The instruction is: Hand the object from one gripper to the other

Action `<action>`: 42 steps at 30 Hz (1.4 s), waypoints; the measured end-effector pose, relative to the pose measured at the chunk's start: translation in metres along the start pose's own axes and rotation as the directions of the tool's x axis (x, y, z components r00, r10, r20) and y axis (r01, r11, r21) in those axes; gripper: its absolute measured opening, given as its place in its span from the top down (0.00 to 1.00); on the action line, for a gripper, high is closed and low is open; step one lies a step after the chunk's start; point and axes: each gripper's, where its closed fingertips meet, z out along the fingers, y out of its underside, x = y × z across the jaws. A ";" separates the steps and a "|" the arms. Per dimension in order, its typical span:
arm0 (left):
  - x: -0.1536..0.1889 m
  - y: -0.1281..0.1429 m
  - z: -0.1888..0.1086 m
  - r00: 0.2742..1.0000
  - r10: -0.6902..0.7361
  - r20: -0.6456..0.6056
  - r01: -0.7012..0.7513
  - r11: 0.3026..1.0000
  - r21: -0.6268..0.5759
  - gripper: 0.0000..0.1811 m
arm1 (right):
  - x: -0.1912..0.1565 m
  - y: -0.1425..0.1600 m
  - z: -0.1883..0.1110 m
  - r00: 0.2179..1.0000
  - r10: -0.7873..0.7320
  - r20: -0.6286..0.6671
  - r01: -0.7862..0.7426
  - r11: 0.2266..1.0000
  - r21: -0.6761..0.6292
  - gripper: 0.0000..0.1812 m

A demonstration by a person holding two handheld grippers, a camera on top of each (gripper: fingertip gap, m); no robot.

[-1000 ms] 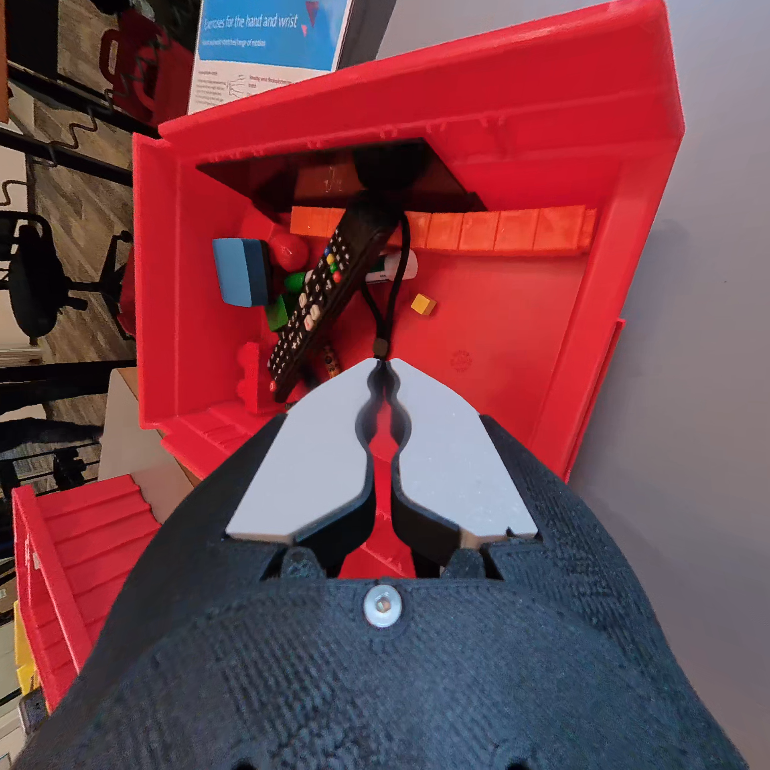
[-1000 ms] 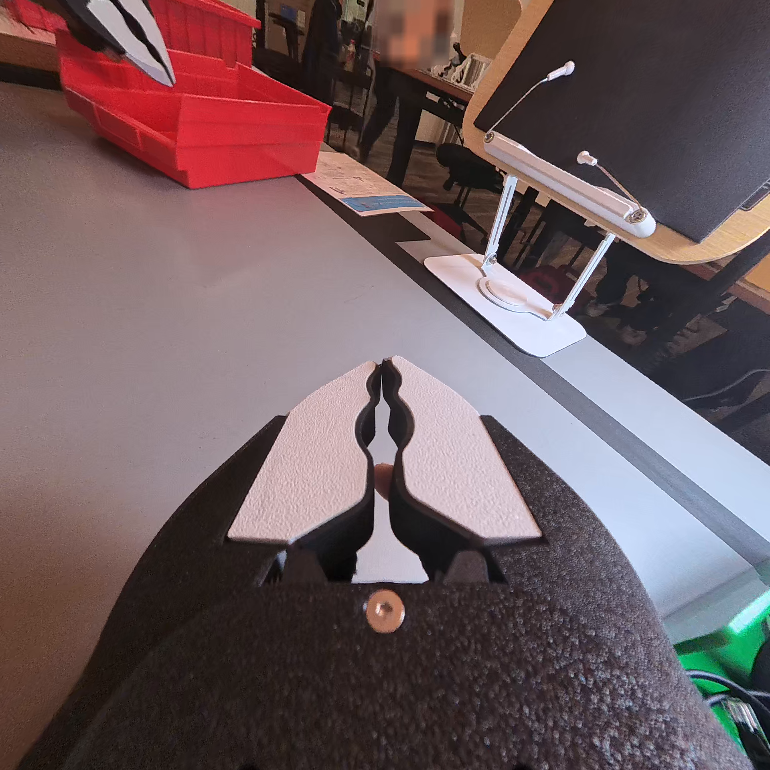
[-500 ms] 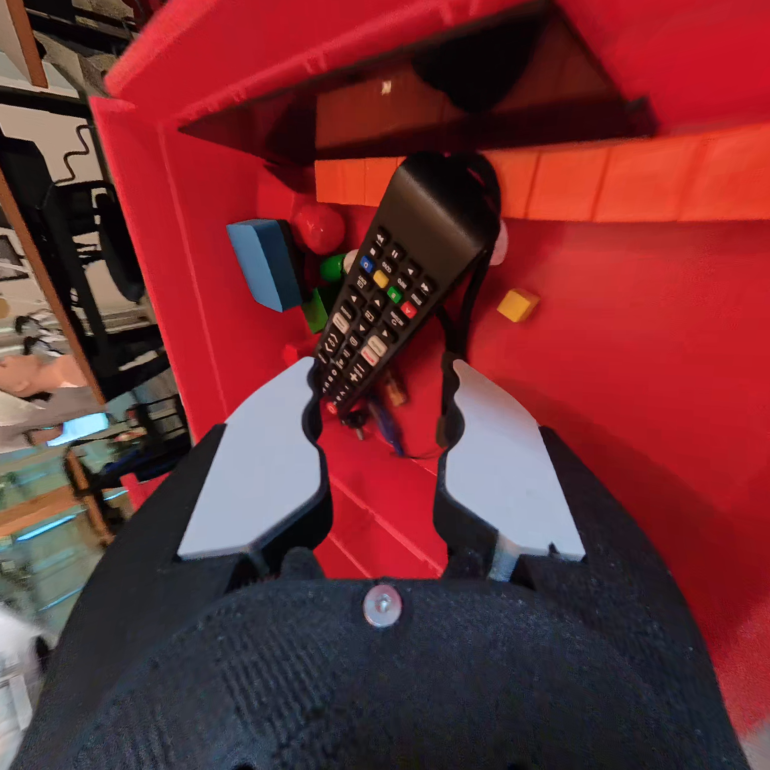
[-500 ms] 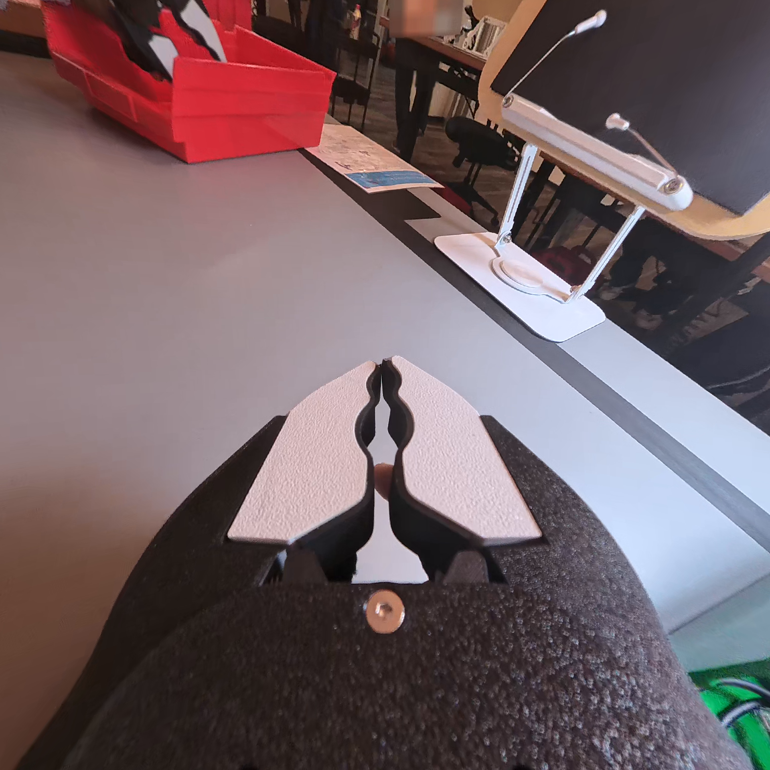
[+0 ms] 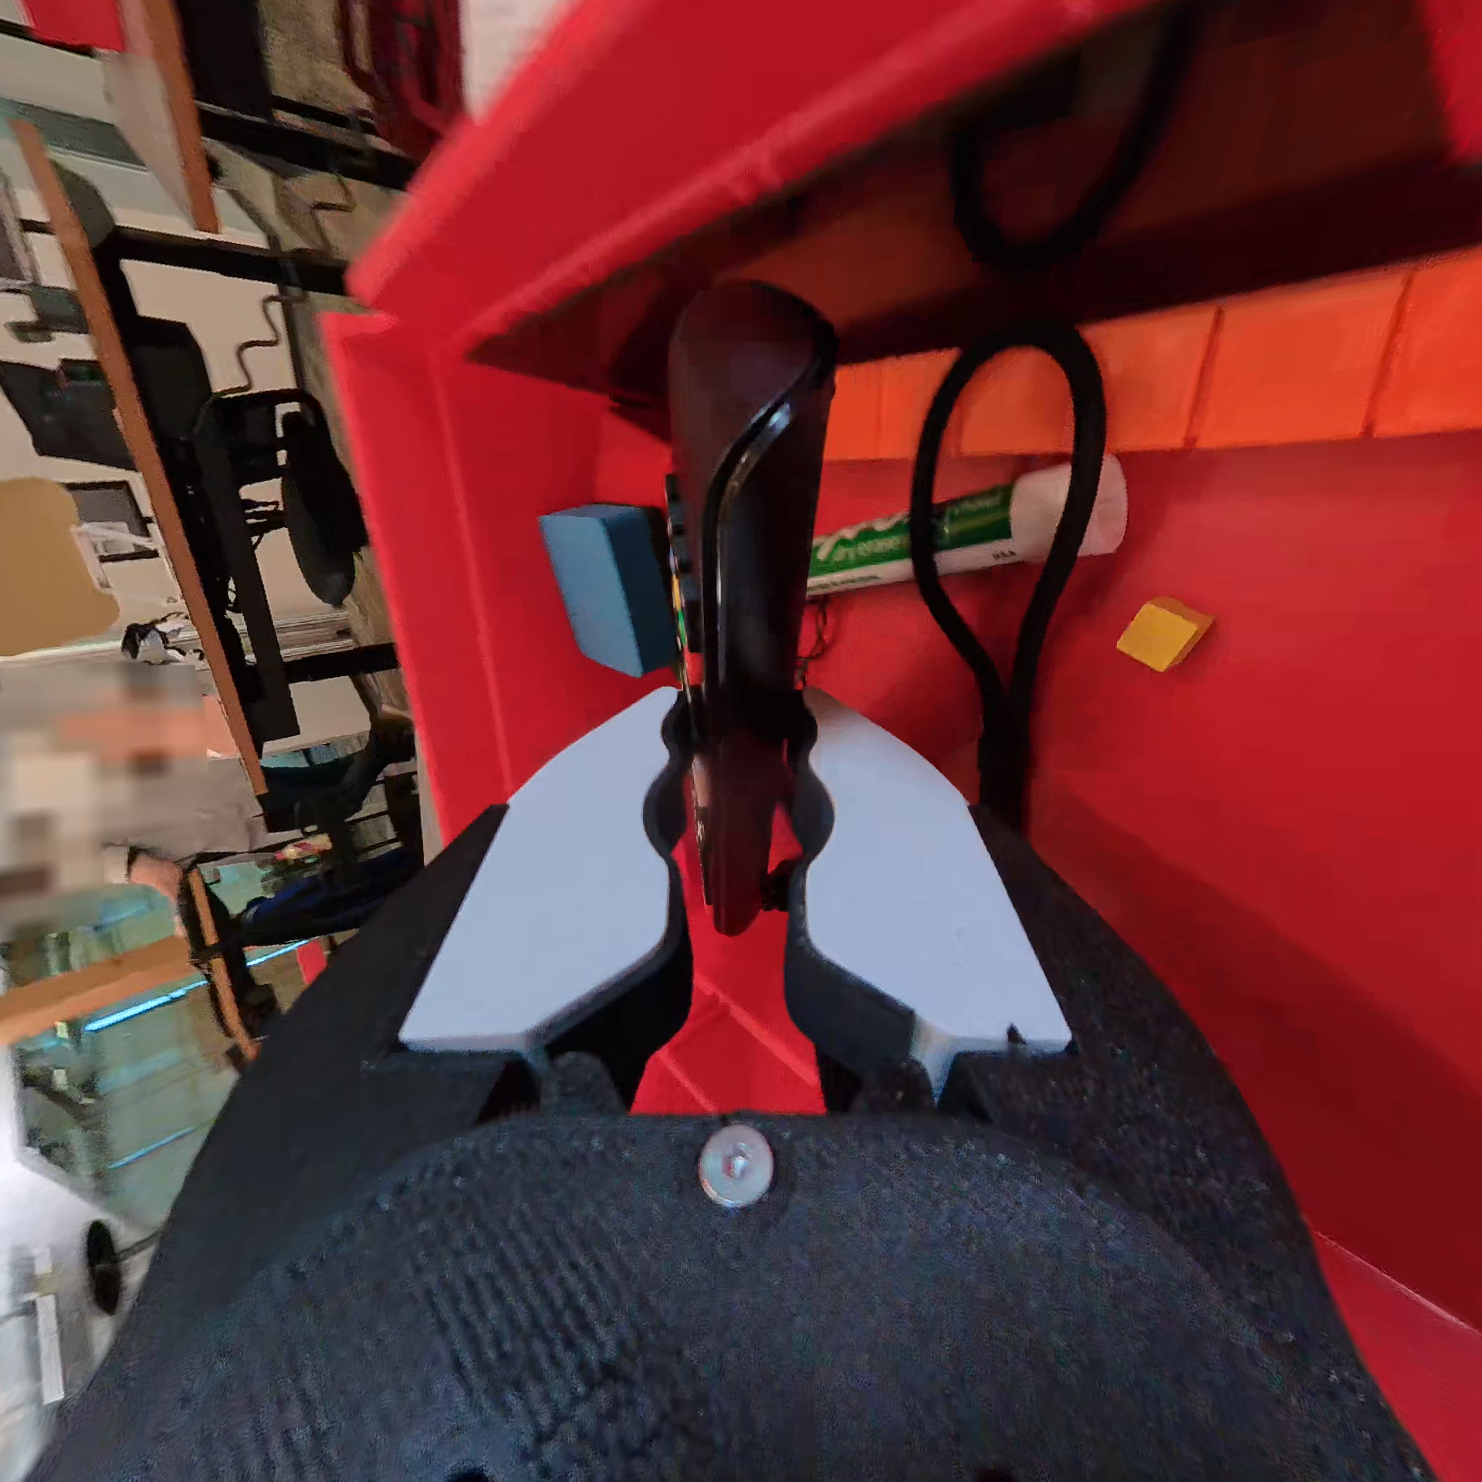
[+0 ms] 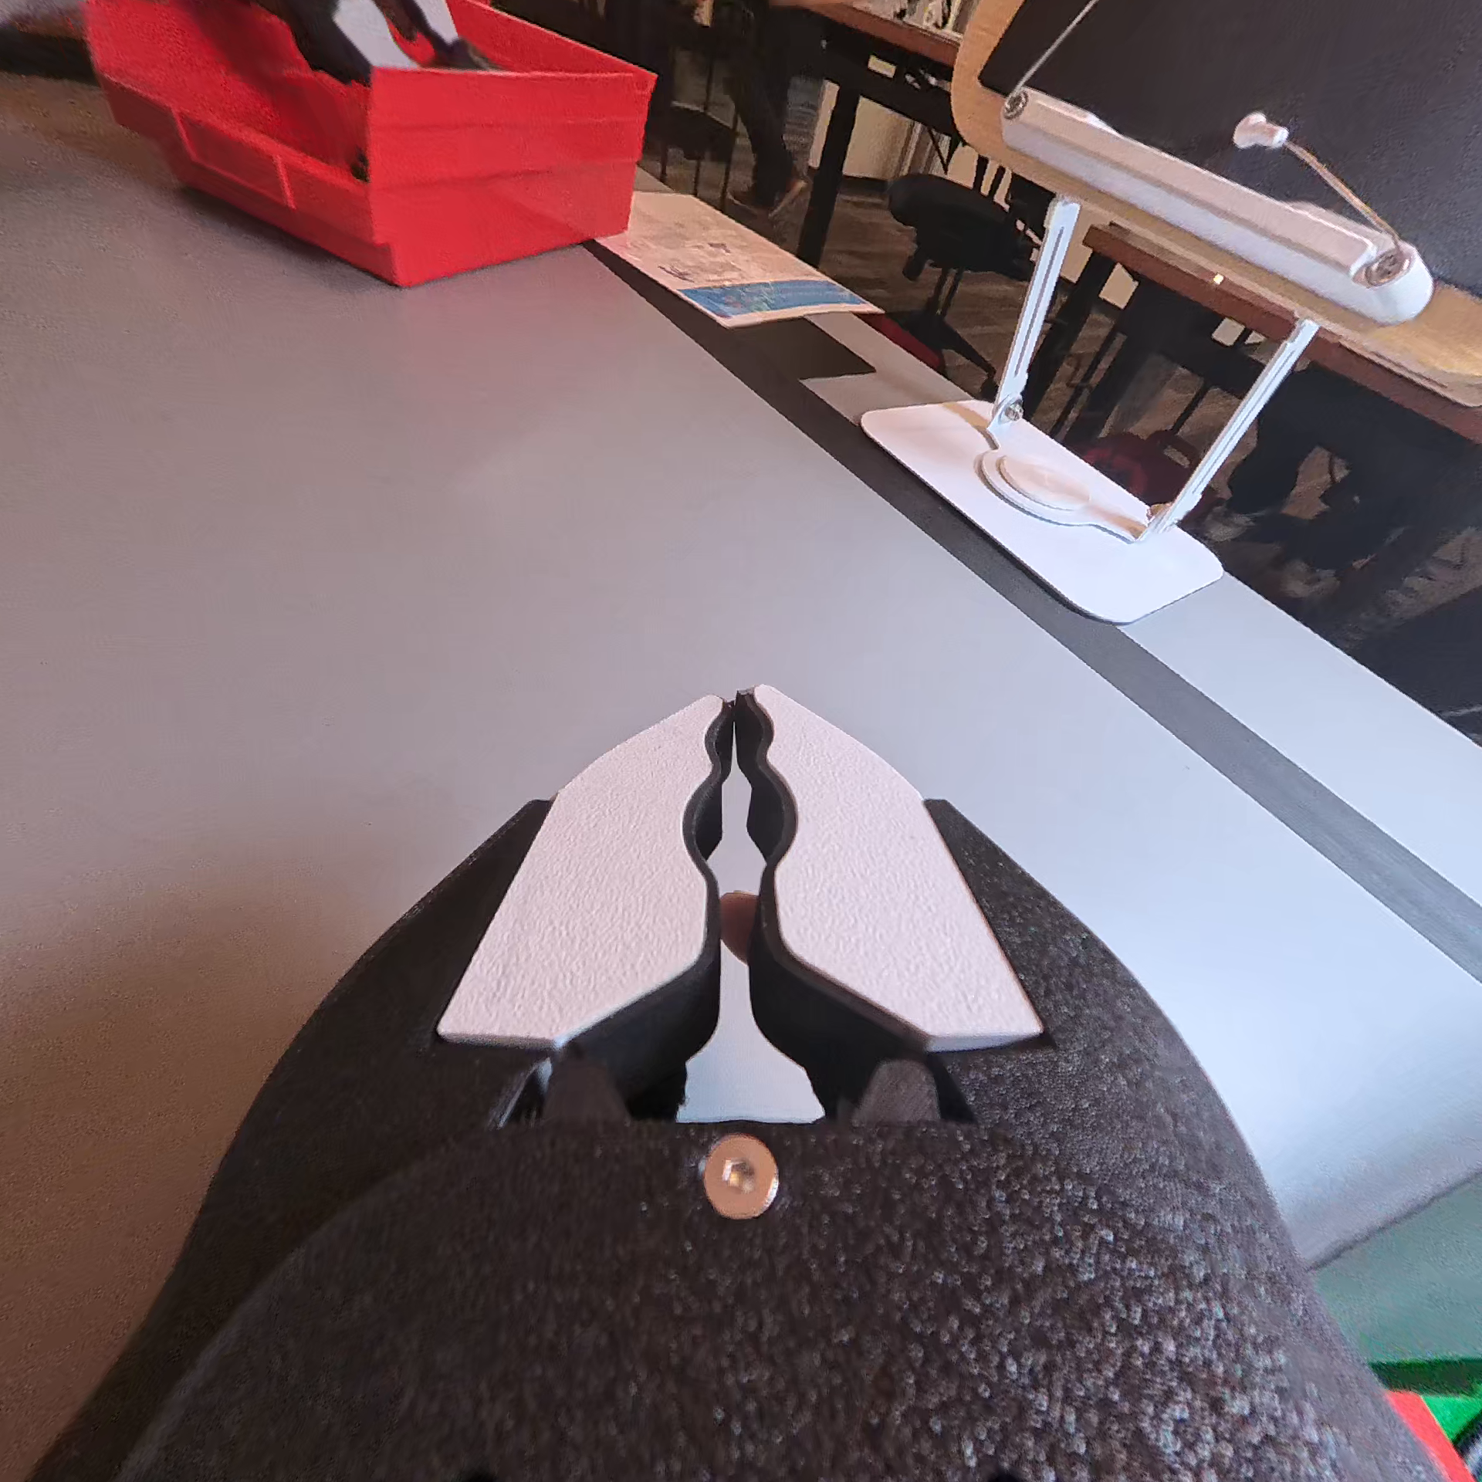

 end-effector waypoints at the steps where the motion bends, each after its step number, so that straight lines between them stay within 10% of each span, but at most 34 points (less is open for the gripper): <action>1: -0.006 -0.006 -0.010 0.999 -0.046 0.012 0.045 0.998 0.043 0.87 | -0.002 -0.002 0.000 1.000 -0.002 0.006 0.002 1.000 0.006 1.00; 6: -0.039 -0.075 -0.098 0.945 -0.324 -0.049 0.313 0.848 0.428 0.87 | -0.014 -0.024 -0.004 0.999 -0.018 0.034 0.016 0.997 0.074 0.98; 11: -0.011 -0.201 -0.241 0.821 -0.293 -0.489 0.562 0.267 0.783 0.88 | -0.045 -0.071 -0.011 0.987 0.056 0.153 -0.090 0.971 0.221 0.85; 15: 0.068 -0.287 -0.337 0.649 0.078 -0.757 0.761 -0.096 0.642 0.87 | -0.083 -0.102 -0.019 0.942 0.126 0.312 -0.217 0.937 0.276 0.67; 19: 0.158 -0.351 -0.369 0.450 0.317 -0.835 0.889 -0.068 0.453 0.88 | -0.120 -0.123 -0.035 0.843 0.194 0.501 -0.381 0.874 0.302 0.64; 21: 0.188 -0.369 -0.370 0.370 0.360 -0.856 0.923 -0.034 0.384 0.87 | -0.137 -0.117 -0.038 0.800 0.204 0.564 -0.404 0.878 0.256 0.83; 26: 0.202 -0.375 -0.341 0.252 0.294 -0.922 0.965 -0.009 0.261 0.87 | -0.127 -0.091 -0.027 0.832 0.231 0.504 -0.359 0.917 0.172 0.86; 33: 0.215 -0.371 -0.301 0.022 0.155 -0.988 0.998 0.051 0.030 0.81 | -0.096 -0.070 -0.011 0.978 -0.204 0.038 0.195 0.965 0.173 0.86; 38: 0.225 -0.375 -0.305 -0.123 0.186 -0.975 0.991 0.066 -0.113 0.71 | -0.074 -0.076 -0.014 0.626 -0.683 -0.376 0.723 0.689 -0.049 0.86; 40: 0.224 -0.377 -0.304 -0.158 0.166 -0.973 0.987 0.043 -0.153 0.68 | -0.074 -0.070 -0.007 0.409 -0.815 -0.410 0.841 0.511 -0.176 0.86; 42: 0.225 -0.376 -0.290 -0.184 0.085 -0.979 0.983 0.010 -0.184 0.66 | -0.082 -0.064 0.001 0.351 -0.844 -0.406 0.867 0.456 -0.200 0.86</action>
